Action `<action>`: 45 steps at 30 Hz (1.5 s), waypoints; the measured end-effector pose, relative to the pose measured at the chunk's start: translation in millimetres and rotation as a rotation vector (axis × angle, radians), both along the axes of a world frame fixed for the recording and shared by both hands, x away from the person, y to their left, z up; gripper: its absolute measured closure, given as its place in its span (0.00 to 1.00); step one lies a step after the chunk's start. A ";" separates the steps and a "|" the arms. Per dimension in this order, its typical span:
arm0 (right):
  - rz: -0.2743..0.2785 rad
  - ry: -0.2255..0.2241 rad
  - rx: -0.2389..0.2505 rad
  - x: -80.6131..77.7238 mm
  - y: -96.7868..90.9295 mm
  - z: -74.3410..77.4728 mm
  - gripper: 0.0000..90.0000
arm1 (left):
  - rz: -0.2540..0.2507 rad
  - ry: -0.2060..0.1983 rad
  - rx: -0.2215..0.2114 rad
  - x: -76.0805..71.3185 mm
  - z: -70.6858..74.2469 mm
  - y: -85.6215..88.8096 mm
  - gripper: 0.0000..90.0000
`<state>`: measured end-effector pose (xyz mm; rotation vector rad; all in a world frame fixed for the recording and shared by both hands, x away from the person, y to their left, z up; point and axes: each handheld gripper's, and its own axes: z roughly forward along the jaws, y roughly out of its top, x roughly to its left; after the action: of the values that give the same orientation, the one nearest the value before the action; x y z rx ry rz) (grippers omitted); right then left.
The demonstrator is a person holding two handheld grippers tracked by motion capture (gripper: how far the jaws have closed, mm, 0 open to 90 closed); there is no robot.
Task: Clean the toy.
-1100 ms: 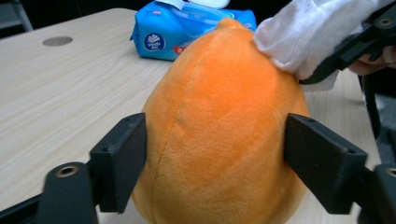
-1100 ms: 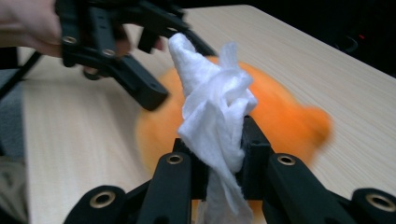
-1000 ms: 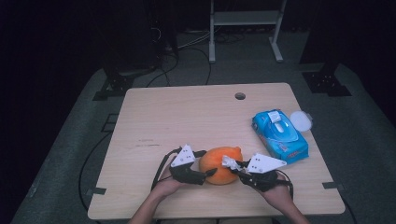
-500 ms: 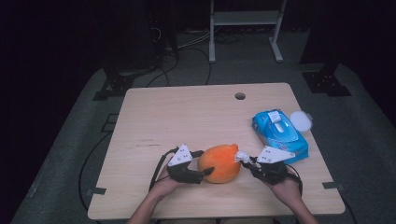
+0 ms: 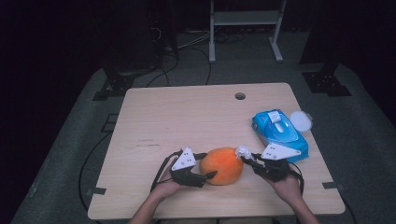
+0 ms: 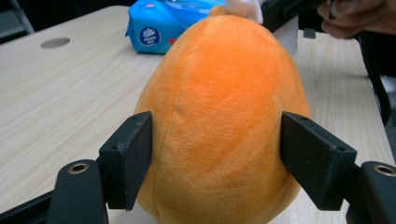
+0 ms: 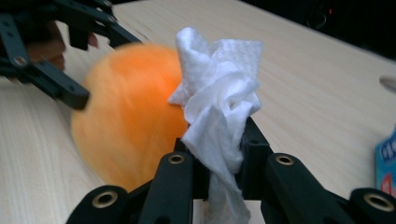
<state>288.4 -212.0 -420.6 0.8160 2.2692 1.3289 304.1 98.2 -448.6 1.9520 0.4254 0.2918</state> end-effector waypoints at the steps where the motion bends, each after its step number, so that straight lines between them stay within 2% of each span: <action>1: -0.005 0.007 -0.007 1.1 -1.8 -1.7 0.86 | -0.001 0.000 -0.002 0.1 -0.1 0.1 0.30; 3: -0.015 0.025 -0.009 2.6 -4.7 -3.8 0.86 | -0.010 -0.013 0.006 -1.5 0.2 -1.3 0.30; 4: -0.014 0.020 -0.004 2.4 -4.7 -3.0 0.86 | -0.017 -0.028 0.015 -3.4 0.4 -2.9 0.30; 8: 0.003 -0.021 0.010 -3.1 3.3 5.9 0.86 | -0.047 -0.064 0.043 -7.7 1.3 -6.5 0.30; 11: 0.044 -0.048 0.047 -9.0 11.8 15.0 0.86 | -0.093 -0.090 0.054 -12.6 2.0 -11.8 0.30; 14: 0.055 -0.068 0.015 -10.5 18.0 16.7 0.86 | -0.107 -0.122 0.084 -16.0 2.1 -15.8 0.28; 18: 0.023 -0.044 0.015 -3.9 8.5 11.6 0.86 | -0.091 -0.090 0.056 -12.9 1.2 -12.7 0.28; 22: -0.024 -0.014 0.019 0.9 -5.0 6.5 0.86 | -0.089 -0.086 0.054 -12.9 1.7 -14.0 0.28; 25: -0.011 -0.028 0.026 -1.2 -1.0 9.4 0.86 | -0.088 -0.089 0.062 -14.7 2.2 -17.9 0.26; 29: 0.056 -0.034 0.050 -7.5 15.1 15.4 0.86 | -0.100 -0.101 0.065 -17.8 3.9 -21.9 0.24; 31: 0.078 -0.039 0.047 -9.8 21.1 16.1 0.86 | -0.101 -0.103 0.068 -18.7 4.1 -22.5 0.24; 32: 0.078 -0.042 0.036 -9.8 21.9 15.6 0.86 | -0.101 -0.107 0.067 -18.3 4.1 -21.8 0.24; 35: 0.054 -0.026 0.044 -5.1 13.6 13.1 0.86 | -0.087 -0.093 0.045 -16.4 4.6 -19.5 0.25; 37: 0.021 -0.010 0.048 -0.7 3.8 9.1 0.86 | -0.076 -0.084 0.020 -14.3 5.4 -18.0 0.25; 39: 0.014 -0.004 0.057 0.2 0.3 8.6 0.86 | -0.061 -0.065 -0.008 -12.4 6.3 -18.3 0.25; 41: 0.020 -0.011 0.054 -1.5 3.7 10.3 0.86 | -0.048 -0.055 -0.009 -11.6 6.5 -20.6 0.22; 42: 0.027 -0.018 0.053 -2.2 5.6 11.1 0.86 | -0.044 -0.063 0.002 -11.7 6.0 -21.6 0.21; 45: 0.065 -0.029 0.043 -6.5 13.7 14.1 0.86 | -0.045 -0.053 0.008 -11.1 5.3 -20.5 0.20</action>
<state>282.0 -198.3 -406.5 0.7377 2.2701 1.4132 292.9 77.7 -443.3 1.9539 0.3459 0.3165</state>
